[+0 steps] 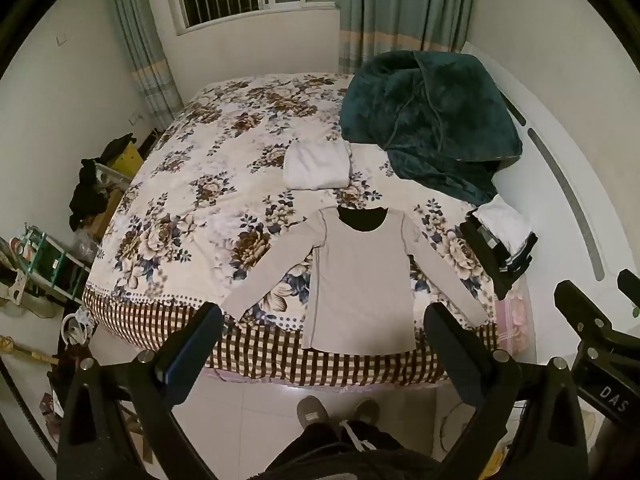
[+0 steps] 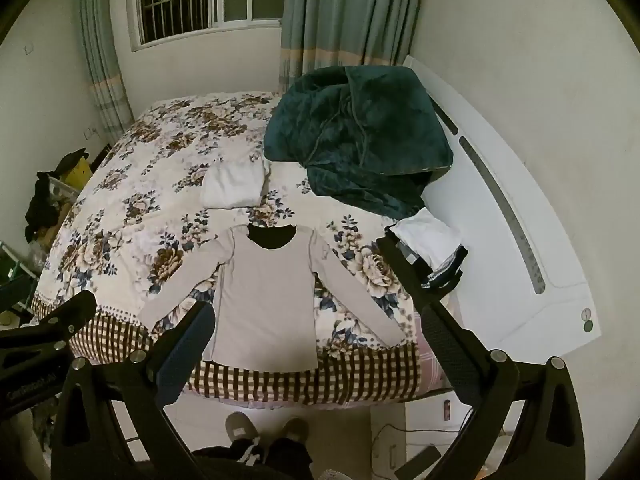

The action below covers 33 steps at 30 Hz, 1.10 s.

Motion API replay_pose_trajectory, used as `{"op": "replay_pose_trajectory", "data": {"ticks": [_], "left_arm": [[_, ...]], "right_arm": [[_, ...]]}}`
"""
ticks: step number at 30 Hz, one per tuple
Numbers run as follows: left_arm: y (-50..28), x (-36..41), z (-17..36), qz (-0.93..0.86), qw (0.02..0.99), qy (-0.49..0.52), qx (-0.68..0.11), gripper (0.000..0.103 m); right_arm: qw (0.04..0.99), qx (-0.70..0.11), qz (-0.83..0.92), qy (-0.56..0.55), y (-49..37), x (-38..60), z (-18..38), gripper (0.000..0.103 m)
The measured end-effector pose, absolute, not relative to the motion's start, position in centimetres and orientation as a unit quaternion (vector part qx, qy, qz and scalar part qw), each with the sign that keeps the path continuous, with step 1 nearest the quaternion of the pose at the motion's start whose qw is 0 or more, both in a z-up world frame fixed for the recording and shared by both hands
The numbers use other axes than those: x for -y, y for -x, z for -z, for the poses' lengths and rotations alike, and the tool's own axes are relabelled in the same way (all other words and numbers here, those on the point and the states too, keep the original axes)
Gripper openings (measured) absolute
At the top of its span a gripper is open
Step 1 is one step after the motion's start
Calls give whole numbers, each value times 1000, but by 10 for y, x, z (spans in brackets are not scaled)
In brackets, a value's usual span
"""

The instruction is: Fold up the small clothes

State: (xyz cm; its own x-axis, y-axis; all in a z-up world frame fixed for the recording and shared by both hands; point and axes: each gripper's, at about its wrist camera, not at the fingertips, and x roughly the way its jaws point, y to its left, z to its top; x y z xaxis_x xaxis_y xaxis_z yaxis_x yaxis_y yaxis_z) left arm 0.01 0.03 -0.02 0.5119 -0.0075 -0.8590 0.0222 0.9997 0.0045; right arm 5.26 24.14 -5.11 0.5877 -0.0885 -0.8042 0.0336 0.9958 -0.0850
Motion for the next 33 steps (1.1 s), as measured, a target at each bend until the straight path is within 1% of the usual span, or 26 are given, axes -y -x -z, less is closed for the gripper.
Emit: {"op": "replay_pose_trajectory", "data": {"ticks": [13, 16, 33], "left_arm": [[-1, -2, 1, 10, 871, -6, -491, 103], [-2, -1, -1, 9, 872, -5, -490, 103], [2, -2, -5, 9, 873, -3, -488, 103]], "right_arm": [[894, -445, 30, 32, -55, -235, 49, 103], [893, -449, 30, 28, -50, -246, 41, 103], [893, -448, 30, 30, -51, -242, 44, 103]]}}
